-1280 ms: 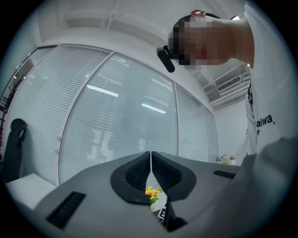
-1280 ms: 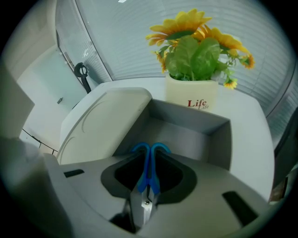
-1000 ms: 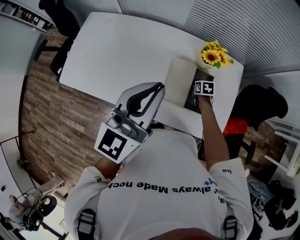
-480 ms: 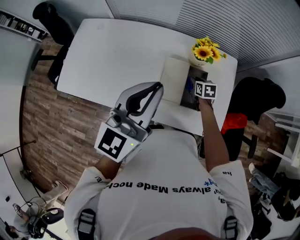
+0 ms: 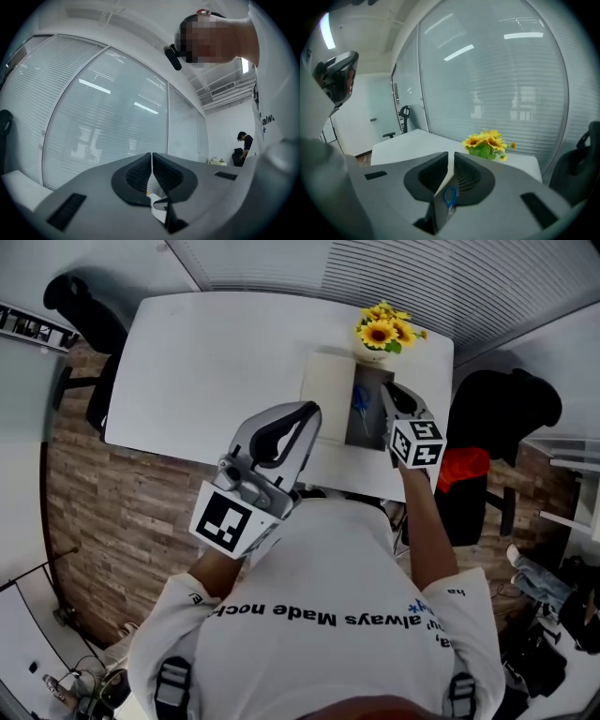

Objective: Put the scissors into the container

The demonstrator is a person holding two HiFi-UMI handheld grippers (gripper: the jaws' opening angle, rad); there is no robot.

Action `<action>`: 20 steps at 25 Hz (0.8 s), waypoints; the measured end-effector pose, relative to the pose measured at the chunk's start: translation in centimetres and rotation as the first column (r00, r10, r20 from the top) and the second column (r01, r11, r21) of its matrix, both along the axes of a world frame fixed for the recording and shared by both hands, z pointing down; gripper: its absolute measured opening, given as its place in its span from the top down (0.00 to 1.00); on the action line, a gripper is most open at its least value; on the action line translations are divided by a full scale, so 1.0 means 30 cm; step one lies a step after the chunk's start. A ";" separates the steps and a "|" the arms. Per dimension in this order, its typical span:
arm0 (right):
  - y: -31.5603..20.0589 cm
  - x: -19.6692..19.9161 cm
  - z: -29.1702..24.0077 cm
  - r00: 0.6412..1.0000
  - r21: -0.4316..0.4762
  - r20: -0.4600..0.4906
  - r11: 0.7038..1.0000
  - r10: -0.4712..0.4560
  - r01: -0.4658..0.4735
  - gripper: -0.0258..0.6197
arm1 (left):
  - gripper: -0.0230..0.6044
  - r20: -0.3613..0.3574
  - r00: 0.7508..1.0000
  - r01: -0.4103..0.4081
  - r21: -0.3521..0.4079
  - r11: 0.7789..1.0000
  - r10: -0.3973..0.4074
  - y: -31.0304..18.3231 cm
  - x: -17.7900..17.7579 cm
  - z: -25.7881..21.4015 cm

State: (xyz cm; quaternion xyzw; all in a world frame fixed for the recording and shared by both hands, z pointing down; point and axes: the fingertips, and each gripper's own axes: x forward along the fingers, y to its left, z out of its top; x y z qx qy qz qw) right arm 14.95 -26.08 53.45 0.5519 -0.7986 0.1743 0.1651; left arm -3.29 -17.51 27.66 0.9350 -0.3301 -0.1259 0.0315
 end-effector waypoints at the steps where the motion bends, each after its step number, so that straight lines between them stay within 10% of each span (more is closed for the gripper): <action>1: 0.016 -0.004 -0.034 1.000 0.029 -0.012 1.000 -0.011 0.012 0.90 | 0.92 0.001 1.000 -0.009 0.001 1.000 0.009 0.001 0.012 0.000; 20: 0.301 0.051 -0.477 0.995 0.269 -0.084 0.961 -0.048 0.069 0.95 | 0.93 0.003 0.997 -0.079 -0.018 0.997 0.079 0.039 0.185 0.012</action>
